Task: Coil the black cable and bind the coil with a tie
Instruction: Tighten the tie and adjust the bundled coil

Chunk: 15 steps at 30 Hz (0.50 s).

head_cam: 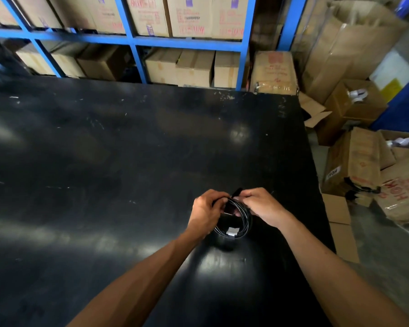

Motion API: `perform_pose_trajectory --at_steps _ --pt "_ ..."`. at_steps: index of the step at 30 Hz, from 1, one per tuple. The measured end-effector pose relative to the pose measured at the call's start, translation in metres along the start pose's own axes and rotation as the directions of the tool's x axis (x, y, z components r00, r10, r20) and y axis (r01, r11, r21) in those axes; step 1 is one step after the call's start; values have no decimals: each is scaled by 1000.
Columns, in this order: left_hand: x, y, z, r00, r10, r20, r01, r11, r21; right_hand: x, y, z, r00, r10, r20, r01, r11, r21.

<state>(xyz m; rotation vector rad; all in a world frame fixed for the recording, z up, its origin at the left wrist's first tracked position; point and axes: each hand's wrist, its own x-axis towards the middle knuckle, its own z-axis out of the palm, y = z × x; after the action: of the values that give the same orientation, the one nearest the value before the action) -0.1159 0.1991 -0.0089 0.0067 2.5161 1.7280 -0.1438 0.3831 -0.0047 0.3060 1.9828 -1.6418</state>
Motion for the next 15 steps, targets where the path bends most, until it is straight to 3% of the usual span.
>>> perform_pose_trajectory --at_steps 4,7,9,12,15 --pt "-12 15 -8 996 81 -35 -78 994 75 -23 -16 1 997 -58 53 53 994 91" --pt "-18 23 -14 994 97 -53 -93 993 74 -38 -23 6 985 -158 68 157 987 26" --pt "-21 27 -18 995 84 -50 -81 996 47 -49 -26 10 967 -239 91 249 961 -123" --pt "-23 32 -25 999 35 -40 -34 999 21 -67 -30 14 916 -377 138 393 772 -500" --pt "-26 35 -28 1000 -12 -27 13 999 30 -76 -33 17 881 -429 200 437 574 -692"
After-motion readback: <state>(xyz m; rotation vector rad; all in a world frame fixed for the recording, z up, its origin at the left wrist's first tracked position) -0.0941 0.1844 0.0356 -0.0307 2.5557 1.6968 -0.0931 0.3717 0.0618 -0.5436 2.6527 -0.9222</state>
